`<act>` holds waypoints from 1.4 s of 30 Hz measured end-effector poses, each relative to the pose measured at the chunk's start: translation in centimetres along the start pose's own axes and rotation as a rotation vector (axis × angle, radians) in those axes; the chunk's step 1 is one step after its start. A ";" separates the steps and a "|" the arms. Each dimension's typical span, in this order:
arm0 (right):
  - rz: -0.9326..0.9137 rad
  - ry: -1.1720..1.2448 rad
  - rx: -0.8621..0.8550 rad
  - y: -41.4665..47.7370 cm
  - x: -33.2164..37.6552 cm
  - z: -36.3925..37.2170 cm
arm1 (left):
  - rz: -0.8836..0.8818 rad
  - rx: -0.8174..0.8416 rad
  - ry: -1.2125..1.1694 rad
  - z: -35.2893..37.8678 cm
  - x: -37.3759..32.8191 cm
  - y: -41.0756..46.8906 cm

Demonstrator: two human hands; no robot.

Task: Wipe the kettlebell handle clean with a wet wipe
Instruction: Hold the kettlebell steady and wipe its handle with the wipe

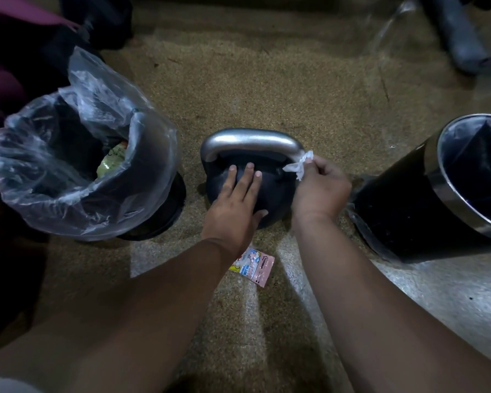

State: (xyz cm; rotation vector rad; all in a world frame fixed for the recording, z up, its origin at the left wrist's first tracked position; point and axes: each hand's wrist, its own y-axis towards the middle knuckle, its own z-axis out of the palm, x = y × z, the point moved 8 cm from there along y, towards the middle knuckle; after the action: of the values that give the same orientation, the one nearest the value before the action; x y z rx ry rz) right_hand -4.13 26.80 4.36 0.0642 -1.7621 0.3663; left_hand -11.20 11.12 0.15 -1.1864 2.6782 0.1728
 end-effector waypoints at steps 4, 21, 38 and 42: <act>0.014 -0.022 -0.030 -0.1 -0.3 -0.2 | -0.001 0.004 -0.005 0.0 -0.1 0.0; 0.133 0.045 -0.038 0.5 -1.5 -0.1 | -0.001 -0.009 0.016 0.5 0.1 0.1; 0.092 0.031 -0.008 0.9 -1.6 0.2 | 0.003 -0.032 0.042 0.2 0.0 0.1; 0.095 0.050 -0.020 0.9 -1.5 0.3 | 0.012 -0.060 0.033 -0.1 -0.1 0.0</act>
State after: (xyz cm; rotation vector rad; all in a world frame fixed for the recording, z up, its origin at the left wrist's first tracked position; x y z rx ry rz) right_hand -4.26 27.32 2.68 -0.0430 -1.7225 0.4151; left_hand -11.18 11.14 0.28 -1.2012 2.7265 0.2386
